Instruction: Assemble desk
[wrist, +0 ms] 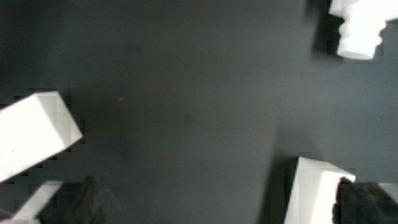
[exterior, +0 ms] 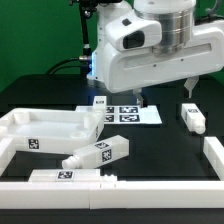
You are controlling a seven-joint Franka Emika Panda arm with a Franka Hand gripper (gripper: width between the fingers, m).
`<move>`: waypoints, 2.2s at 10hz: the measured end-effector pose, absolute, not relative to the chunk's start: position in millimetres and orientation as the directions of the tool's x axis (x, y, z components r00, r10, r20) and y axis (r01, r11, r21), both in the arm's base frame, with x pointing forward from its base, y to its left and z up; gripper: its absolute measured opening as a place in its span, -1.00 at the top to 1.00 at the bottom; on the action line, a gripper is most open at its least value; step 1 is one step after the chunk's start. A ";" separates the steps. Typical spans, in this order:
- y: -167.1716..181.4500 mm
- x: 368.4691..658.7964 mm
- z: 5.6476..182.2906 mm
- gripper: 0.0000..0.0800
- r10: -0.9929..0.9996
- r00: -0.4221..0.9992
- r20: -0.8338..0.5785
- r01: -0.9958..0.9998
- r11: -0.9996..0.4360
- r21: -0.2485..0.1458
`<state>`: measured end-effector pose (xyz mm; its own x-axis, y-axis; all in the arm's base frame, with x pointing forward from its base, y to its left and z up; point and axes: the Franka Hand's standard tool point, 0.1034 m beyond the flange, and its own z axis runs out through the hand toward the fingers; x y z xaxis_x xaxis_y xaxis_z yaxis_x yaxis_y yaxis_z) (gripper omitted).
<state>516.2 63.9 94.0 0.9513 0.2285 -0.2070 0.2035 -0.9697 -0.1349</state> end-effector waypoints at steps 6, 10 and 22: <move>40.2 556.5 89.7 -0.62 0.640 0.762 -0.098 0.623 -0.766 -0.162; 44.4 555.0 88.8 -0.62 0.641 0.763 -0.082 0.627 -0.765 -0.146; -38.1 539.0 45.4 -0.62 0.999 0.030 0.018 0.999 -0.031 0.038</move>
Offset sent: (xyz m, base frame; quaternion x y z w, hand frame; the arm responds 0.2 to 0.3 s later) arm 0.0619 -0.0319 0.0005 0.0009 0.0181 -0.2715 0.9623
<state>539.0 -38.1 45.4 0.0301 0.9994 0.0178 0.9988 -0.0307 0.0378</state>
